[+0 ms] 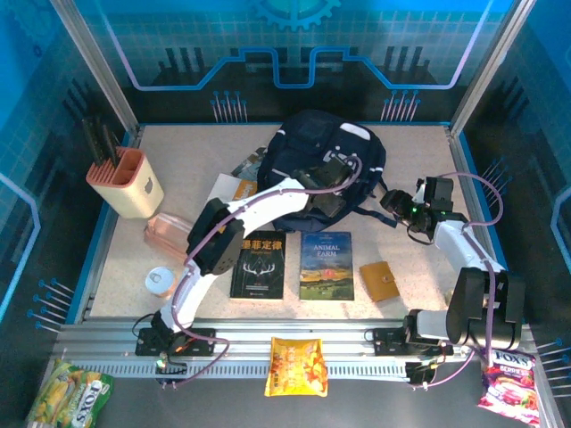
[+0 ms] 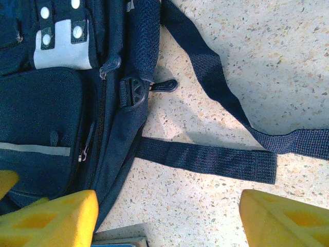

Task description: Pack books, pencil case, and school supplies into a backpack

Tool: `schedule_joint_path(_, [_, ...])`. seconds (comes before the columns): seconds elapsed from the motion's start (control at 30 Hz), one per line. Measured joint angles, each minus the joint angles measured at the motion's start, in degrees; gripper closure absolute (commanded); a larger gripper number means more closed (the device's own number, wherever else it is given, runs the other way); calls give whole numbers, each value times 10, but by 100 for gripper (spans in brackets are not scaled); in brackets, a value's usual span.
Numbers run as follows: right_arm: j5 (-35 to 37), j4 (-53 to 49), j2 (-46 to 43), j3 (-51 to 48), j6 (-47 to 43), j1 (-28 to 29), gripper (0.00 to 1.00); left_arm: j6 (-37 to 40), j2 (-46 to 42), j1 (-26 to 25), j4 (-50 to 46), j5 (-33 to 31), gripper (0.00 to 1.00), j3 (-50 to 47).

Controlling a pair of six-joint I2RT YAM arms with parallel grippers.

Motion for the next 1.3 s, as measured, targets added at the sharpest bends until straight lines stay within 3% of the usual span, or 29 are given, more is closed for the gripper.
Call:
schedule_joint_path(0.13, [0, 0, 2, 0, 0, 0, 27, 7, 37, -15, -10, -19, 42, 37])
schedule_joint_path(0.4, [0, 2, 3, 0, 0, 0, 28, 19, 91, -23, -19, -102, 59, 100])
schedule_joint_path(0.73, [0, 7, 7, 0, 0, 0, 28, 19, 108, -25, -21, -123, 64, 116])
schedule_joint_path(1.07, [-7, 16, 11, 0, 2, 0, 28, 15, 116, -26, -43, -113, 100, 138])
schedule_joint_path(1.3, [-51, 61, 44, 0, -8, 1, 29, 8, 87, -5, -54, -40, 100, 133])
